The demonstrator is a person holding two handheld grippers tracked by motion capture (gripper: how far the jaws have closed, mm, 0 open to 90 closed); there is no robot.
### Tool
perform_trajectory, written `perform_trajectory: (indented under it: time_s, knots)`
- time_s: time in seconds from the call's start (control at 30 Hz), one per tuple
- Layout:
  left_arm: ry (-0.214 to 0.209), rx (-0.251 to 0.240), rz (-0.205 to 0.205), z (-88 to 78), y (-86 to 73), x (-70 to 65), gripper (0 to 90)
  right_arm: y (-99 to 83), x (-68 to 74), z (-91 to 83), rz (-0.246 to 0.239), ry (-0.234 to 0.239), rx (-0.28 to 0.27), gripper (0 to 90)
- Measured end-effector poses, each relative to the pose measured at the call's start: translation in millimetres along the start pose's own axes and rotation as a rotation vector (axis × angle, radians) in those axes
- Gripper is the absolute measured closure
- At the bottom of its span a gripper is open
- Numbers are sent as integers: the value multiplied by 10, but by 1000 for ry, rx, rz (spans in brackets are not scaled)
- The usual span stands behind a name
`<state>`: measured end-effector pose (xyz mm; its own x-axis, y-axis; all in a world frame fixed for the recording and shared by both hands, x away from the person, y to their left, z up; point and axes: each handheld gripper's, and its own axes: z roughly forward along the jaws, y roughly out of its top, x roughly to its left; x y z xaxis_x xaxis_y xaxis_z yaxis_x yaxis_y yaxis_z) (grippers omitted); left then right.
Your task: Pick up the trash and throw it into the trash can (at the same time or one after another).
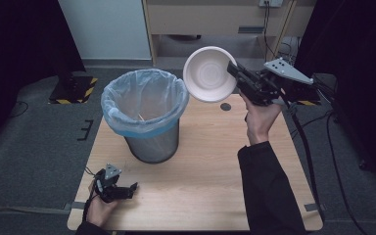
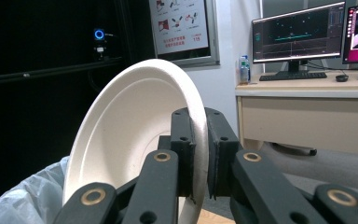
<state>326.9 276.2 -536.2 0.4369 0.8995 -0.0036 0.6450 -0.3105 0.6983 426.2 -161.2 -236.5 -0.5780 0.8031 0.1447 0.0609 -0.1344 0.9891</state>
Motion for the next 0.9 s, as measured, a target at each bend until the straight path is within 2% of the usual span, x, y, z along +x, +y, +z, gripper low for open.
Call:
perform_trajectory:
  time_s: [0.53, 0.73, 0.9]
  knots:
    - [-1, -2, -1, 2, 0, 0, 0, 42, 290, 449, -17, 18, 30, 837]
    - [-2, -2, -1, 3, 1, 0, 0, -15, 376, 630, -6, 36, 47, 837]
    - [-1, -2, -1, 3, 1, 0, 0, -94, 479, 769, -16, 50, 62, 837]
